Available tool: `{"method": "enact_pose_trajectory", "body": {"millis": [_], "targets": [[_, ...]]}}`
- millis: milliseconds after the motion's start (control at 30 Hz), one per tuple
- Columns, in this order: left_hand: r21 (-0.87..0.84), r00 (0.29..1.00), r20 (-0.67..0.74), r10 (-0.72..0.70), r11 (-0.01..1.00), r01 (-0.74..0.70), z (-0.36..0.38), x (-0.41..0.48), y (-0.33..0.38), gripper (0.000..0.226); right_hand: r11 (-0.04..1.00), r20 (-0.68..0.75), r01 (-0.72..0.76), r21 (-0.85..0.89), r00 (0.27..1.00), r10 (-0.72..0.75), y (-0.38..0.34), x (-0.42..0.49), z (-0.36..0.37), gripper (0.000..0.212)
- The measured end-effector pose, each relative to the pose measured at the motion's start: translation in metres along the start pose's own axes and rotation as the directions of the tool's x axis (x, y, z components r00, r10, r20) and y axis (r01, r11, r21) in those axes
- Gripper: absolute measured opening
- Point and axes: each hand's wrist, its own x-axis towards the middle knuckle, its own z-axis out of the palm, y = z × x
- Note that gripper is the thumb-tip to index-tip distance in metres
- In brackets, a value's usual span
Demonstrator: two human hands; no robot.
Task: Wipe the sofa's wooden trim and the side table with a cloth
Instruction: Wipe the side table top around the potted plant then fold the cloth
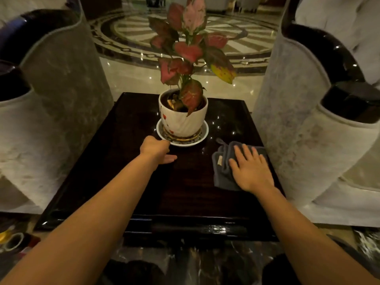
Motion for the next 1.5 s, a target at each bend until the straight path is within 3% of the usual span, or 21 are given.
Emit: {"method": "enact_pose_trajectory", "body": {"millis": [67,133,233,300,367,467,600,667,733,800,900,967,1000,1033,1067,1167,1233,1367,1500], "targets": [[-0.078,0.999,-0.002,-0.044,0.996,0.043,0.005,0.001,0.002,0.041,1.000,-0.003,0.028,0.006,1.000,-0.028,-0.019,0.003,0.004,0.064],[-0.110,0.995,0.042,-0.089,0.990,0.093,0.012,0.001,0.005,0.048,0.966,-0.019,0.253,-0.058,0.967,-0.255,-0.034,-0.011,0.010,0.065],[-0.170,0.986,0.097,-0.133,0.974,0.148,0.021,-0.002,0.010,0.036,0.786,0.076,0.617,-0.037,0.786,-0.613,-0.023,-0.028,0.007,0.067],[-0.193,0.986,0.082,-0.146,0.968,0.160,0.023,-0.001,0.013,0.032,0.730,0.128,0.683,0.034,0.721,-0.681,-0.007,-0.013,0.001,0.066],[-0.234,0.987,0.063,-0.149,0.959,0.159,0.026,0.000,0.016,0.031,0.754,0.100,0.656,0.026,0.749,-0.655,0.000,0.014,-0.001,0.068],[-0.317,0.991,0.004,-0.134,0.940,0.129,0.029,0.001,0.021,0.037,0.850,0.046,0.527,0.001,0.849,-0.527,0.002,0.072,-0.002,0.066],[-0.363,0.989,-0.049,-0.136,0.926,0.110,0.027,0.001,0.020,0.043,0.984,-0.009,0.180,0.019,0.984,-0.180,0.007,0.150,-0.007,0.065],[-0.383,0.988,-0.058,-0.145,0.917,0.112,0.026,0.002,0.021,0.042,0.998,0.029,0.036,0.052,0.999,-0.038,-0.001,0.169,-0.010,0.065],[-0.395,0.979,-0.087,-0.187,0.908,0.138,0.020,0.008,0.022,0.043,0.993,0.027,0.104,0.047,0.994,-0.105,-0.020,0.157,-0.010,0.064],[-0.395,0.966,-0.126,-0.227,0.904,0.161,0.014,0.016,0.024,0.044,0.924,-0.018,0.382,-0.008,0.924,-0.382,-0.038,0.118,-0.002,0.063],[-0.390,0.949,-0.198,-0.245,0.908,0.153,0.009,0.024,0.034,0.044,0.651,-0.054,0.759,0.006,0.651,-0.757,-0.044,0.035,0.015,0.063],[-0.379,0.934,-0.248,-0.257,0.913,0.151,0.008,0.028,0.041,0.044,0.505,0.010,0.857,0.099,0.507,-0.862,-0.035,0.019,0.019,0.062],[-0.370,0.928,-0.267,-0.262,0.916,0.152,0.005,0.026,0.042,0.043,0.481,0.028,0.869,0.118,0.481,-0.876,-0.033,0.026,0.018,0.062],[-0.354,0.925,-0.278,-0.259,0.923,0.152,0.006,0.025,0.044,0.042,0.502,0.017,0.860,0.092,0.502,-0.864,-0.032,0.045,0.017,0.062],[-0.331,0.924,-0.286,-0.254,0.931,0.154,0.005,0.023,0.044,0.041,0.567,0.003,0.823,0.047,0.567,-0.824,-0.034,0.068,0.014,0.062],[-0.318,0.931,-0.279,-0.235,0.938,0.142,0.007,0.016,0.039,0.041,0.833,-0.002,0.552,0.029,0.834,-0.552,-0.036,0.161,-0.008,0.063],[-0.386,0.932,-0.273,-0.238,0.915,0.120,0.008,0.012,0.034,0.042,0.926,0.009,0.373,0.062,0.927,-0.374,-0.021,0.222,-0.021,0.064],[-0.500,0.936,-0.263,-0.233,0.863,0.074,0.013,0.000,0.032,0.043,0.988,-0.011,0.100,0.121,0.995,-0.099,0.022,0.288,-0.026,0.064],[-0.517,0.924,-0.297,-0.242,0.854,0.058,0.017,-0.003,0.029,0.045,0.992,0.076,0.053,0.114,0.995,-0.062,0.032,0.282,-0.023,0.066]]}}
